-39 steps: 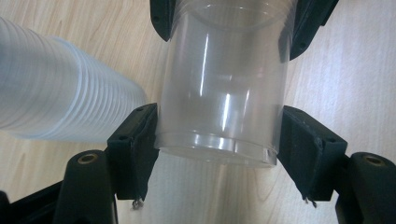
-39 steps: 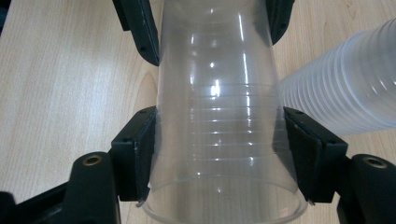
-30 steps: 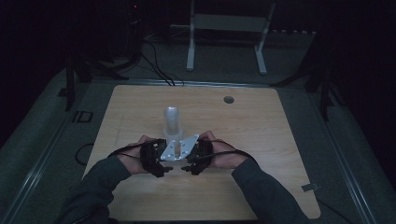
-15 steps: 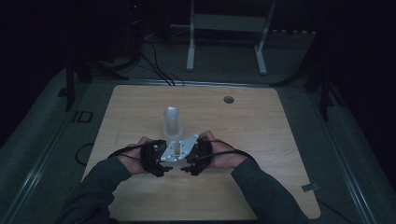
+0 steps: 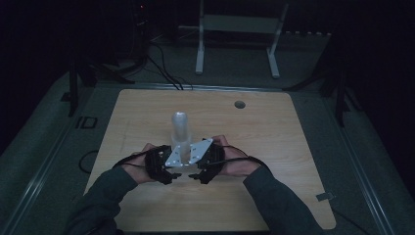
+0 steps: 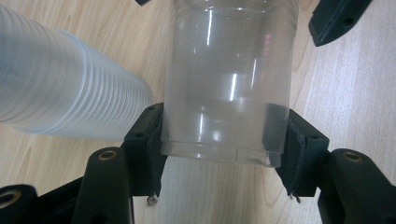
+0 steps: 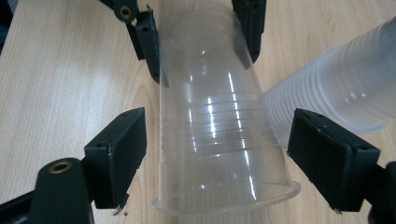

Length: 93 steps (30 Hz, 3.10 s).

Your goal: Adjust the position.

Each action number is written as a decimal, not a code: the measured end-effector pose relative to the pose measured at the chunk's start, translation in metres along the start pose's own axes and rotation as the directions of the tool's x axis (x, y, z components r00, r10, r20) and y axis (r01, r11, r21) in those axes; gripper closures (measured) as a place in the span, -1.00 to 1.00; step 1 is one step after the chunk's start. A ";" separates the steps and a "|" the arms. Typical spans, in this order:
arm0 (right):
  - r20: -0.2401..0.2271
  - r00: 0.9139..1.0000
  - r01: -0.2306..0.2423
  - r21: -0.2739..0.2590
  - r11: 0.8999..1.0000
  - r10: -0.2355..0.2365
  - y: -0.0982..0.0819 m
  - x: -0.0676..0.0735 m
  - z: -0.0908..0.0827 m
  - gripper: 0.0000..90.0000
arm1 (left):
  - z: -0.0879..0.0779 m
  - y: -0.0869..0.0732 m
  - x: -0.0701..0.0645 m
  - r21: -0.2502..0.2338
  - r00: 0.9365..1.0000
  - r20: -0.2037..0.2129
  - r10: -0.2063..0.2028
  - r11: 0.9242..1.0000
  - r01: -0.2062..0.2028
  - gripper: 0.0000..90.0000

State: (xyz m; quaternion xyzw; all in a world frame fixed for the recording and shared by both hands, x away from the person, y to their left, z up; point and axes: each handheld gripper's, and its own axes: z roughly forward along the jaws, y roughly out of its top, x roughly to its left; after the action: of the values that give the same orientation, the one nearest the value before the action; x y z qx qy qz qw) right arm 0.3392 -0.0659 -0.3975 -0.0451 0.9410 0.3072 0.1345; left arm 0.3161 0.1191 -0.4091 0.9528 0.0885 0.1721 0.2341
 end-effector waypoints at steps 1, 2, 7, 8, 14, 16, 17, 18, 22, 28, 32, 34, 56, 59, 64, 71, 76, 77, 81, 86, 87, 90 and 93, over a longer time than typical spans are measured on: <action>0.003 1.000 -0.005 -0.007 1.000 0.005 0.000 0.000 -0.001 -0.58 | 0.000 -0.001 0.001 0.001 1.000 0.003 -0.002 1.000 0.002 -0.07; 0.003 1.000 -0.010 -0.012 1.000 0.010 0.000 0.000 -0.002 -0.59 | 0.001 -0.002 0.001 -0.001 1.000 0.001 -0.009 1.000 0.009 -0.07; 0.025 0.999 -0.029 -0.036 0.999 0.030 0.000 -0.002 -0.005 -0.62 | 0.003 -0.009 0.001 -0.018 0.999 0.008 -0.044 0.999 0.044 -0.07; 0.030 0.999 -0.027 -0.044 0.999 0.028 0.000 -0.003 -0.006 -0.62 | 0.004 -0.011 0.002 -0.019 0.999 0.008 -0.052 0.998 0.052 -0.07; 0.042 0.998 -0.052 -0.069 0.996 0.055 0.000 -0.006 -0.011 -0.61 | 0.001 -0.019 0.004 -0.037 0.996 0.009 -0.088 0.995 0.088 -0.07; 0.049 0.997 -0.061 -0.074 0.995 0.065 0.000 -0.007 -0.013 -0.61 | 0.000 -0.022 0.005 -0.046 0.995 0.004 -0.100 0.994 0.100 -0.07; 0.050 0.997 -0.060 -0.077 0.995 0.064 0.000 -0.008 -0.013 -0.61 | -0.001 -0.024 0.005 -0.048 0.994 0.001 -0.107 0.993 0.106 -0.07; 0.053 0.996 -0.070 -0.080 0.994 0.075 -0.001 -0.008 -0.014 -0.61 | -0.001 -0.026 0.005 -0.051 0.994 -0.001 -0.112 0.992 0.112 -0.07; 0.045 0.994 -0.099 -0.087 0.991 0.103 -0.002 -0.011 -0.014 -0.60 | -0.004 -0.034 0.005 -0.073 0.988 -0.001 -0.153 0.986 0.153 -0.07; 0.040 0.991 -0.122 -0.097 0.988 0.126 -0.002 -0.011 -0.013 -0.58 | -0.008 -0.047 0.002 -0.125 0.975 -0.006 -0.221 0.968 0.219 -0.07; 0.044 0.988 -0.143 -0.101 0.985 0.148 -0.002 -0.012 -0.012 -0.58 | -0.008 -0.057 0.002 -0.138 0.964 -0.019 -0.266 0.955 0.261 -0.07; 0.041 0.987 -0.151 -0.103 0.983 0.156 -0.003 -0.013 -0.011 -0.57 | -0.010 -0.060 0.003 -0.162 0.956 -0.024 -0.292 0.945 0.284 -0.07; 0.038 0.973 -0.221 -0.142 0.965 0.228 -0.010 -0.017 -0.007 -0.57 | -0.022 -0.067 0.007 -0.327 0.916 -0.065 -0.396 0.876 0.355 -0.07; 0.034 0.970 -0.232 -0.149 0.961 0.239 -0.011 -0.017 -0.005 -0.57 | -0.023 -0.066 0.007 -0.352 0.912 -0.058 -0.405 0.863 0.361 -0.07; 0.024 0.968 -0.243 -0.169 0.955 0.251 -0.011 -0.016 -0.005 -0.54 | -0.027 -0.063 0.004 -0.394 0.909 -0.064 -0.413 0.847 0.357 -0.07; 0.022 0.961 -0.265 -0.198 0.944 0.275 -0.010 -0.016 -0.004 -0.53 | -0.026 -0.065 0.003 -0.439 0.890 -0.072 -0.450 0.816 0.377 -0.07; 0.010 0.956 -0.285 -0.219 0.933 0.294 -0.010 -0.015 -0.001 -0.53 | -0.024 -0.066 0.001 -0.459 0.886 -0.061 -0.459 0.802 0.384 -0.07; 0.010 0.955 -0.287 -0.221 0.932 0.296 -0.010 -0.015 -0.001 -0.53 | -0.024 -0.066 0.001 -0.464 0.886 -0.058 -0.460 0.798 0.385 -0.07; 0.005 0.951 -0.301 -0.232 0.925 0.311 -0.010 -0.014 0.001 -0.53 | -0.025 -0.066 0.001 -0.487 0.884 -0.049 -0.465 0.784 0.385 -0.07; 0.000 0.945 -0.316 -0.260 0.913 0.327 -0.009 -0.015 0.000 -0.52 | -0.027 -0.067 0.001 -0.524 0.876 -0.043 -0.480 0.758 0.389 -0.07; 0.000 0.944 -0.319 -0.266 0.910 0.331 -0.008 -0.015 0.000 -0.52 | -0.027 -0.067 0.002 -0.529 0.875 -0.037 -0.483 0.753 0.393 -0.07; -0.003 0.940 -0.328 -0.283 0.901 0.341 -0.008 -0.016 -0.001 -0.52 | -0.028 -0.069 0.003 -0.545 0.869 -0.030 -0.493 0.737 0.399 -0.07; -0.010 0.934 -0.343 -0.302 0.889 0.357 -0.007 -0.017 -0.002 -0.52 | -0.028 -0.070 0.003 -0.560 0.864 -0.031 -0.502 0.725 0.401 -0.07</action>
State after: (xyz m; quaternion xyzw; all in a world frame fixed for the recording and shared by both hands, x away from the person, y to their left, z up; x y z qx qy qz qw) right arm 0.3562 -0.0728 -0.3953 0.1124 0.8730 0.4660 0.0898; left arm 0.3022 0.1924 -0.4180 0.7781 0.2876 0.2131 0.5163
